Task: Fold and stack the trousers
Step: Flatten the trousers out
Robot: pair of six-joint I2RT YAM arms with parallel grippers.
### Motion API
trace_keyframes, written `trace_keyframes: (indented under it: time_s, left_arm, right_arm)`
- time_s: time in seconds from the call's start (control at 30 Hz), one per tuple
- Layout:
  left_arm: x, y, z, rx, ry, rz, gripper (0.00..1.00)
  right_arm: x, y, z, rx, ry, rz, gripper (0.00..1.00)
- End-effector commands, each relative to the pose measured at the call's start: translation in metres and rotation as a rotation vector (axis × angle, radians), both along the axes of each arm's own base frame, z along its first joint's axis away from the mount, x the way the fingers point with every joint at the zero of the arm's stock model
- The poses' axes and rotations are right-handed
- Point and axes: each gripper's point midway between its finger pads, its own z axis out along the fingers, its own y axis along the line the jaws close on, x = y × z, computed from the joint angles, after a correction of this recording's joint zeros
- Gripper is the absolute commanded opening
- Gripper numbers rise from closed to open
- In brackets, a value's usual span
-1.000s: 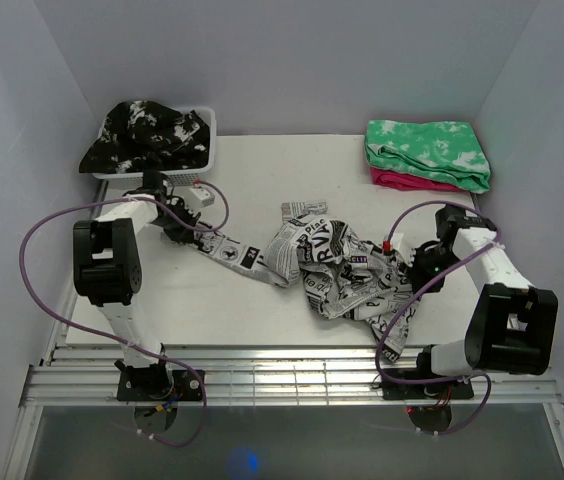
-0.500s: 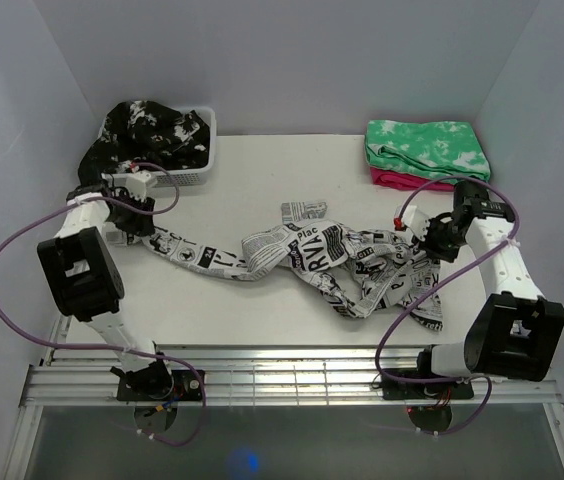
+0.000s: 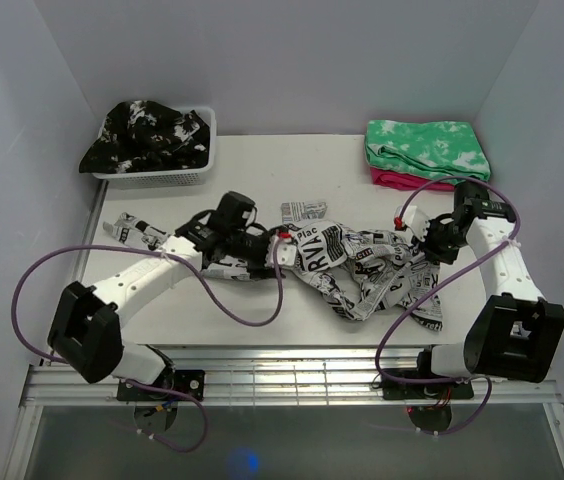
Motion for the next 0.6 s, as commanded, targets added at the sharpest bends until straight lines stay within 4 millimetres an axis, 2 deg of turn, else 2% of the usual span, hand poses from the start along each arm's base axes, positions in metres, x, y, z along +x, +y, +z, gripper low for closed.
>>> trace_keyframes:
  time_s: [0.0,0.03,0.1,0.13,0.17,0.27,0.33,0.37,0.4,0.47,0.53,0.57]
  left_arm:
    - [-0.008,-0.019,-0.046,0.057,-0.116,-0.056,0.7]
    - [0.004,-0.031,-0.041,0.021,-0.216,-0.049,0.7]
    - [-0.006,-0.044,-0.057,0.023,-0.269,-0.093,0.7]
    - [-0.001,-0.053,-0.056,0.0,-0.31,-0.102,0.7]
    - [-0.007,-0.06,-0.059,-0.005,-0.333,-0.141,0.69]
    - [-0.015,-0.074,-0.077,0.008,-0.348,-0.193,0.68]
    - [-0.009,-0.083,-0.082,0.008,-0.388,-0.181,0.67]
    - [-0.01,-0.087,-0.095,0.025,-0.383,-0.182,0.66]
    - [-0.004,-0.092,-0.094,0.015,-0.411,-0.156,0.65]
    - [-0.006,-0.094,-0.105,0.025,-0.415,-0.163,0.65]
    - [-0.003,-0.097,-0.107,0.023,-0.45,-0.152,0.65]
    - [-0.003,-0.096,-0.117,0.044,-0.446,-0.155,0.64]
  right_arm:
    - [0.004,0.005,0.009,0.048,0.008,-0.026,0.08]
    - [0.004,0.005,0.008,0.051,0.016,-0.033,0.08]
    - [0.003,0.005,0.007,0.052,0.022,-0.037,0.08]
    - [0.002,0.005,0.007,0.053,0.02,-0.035,0.08]
    - [0.001,0.005,0.007,0.05,0.021,-0.036,0.08]
    - [0.0,0.004,0.005,0.045,0.027,-0.038,0.08]
    - [0.0,0.004,0.004,0.046,0.029,-0.04,0.08]
    - [0.0,0.004,0.004,0.046,0.029,-0.04,0.08]
    - [-0.001,0.004,0.004,0.045,0.029,-0.041,0.08]
    - [-0.003,0.003,0.004,0.04,0.029,-0.043,0.08]
    - [-0.003,0.003,0.005,0.038,0.024,-0.037,0.08]
    - [-0.003,0.003,0.005,0.038,0.021,-0.037,0.08]
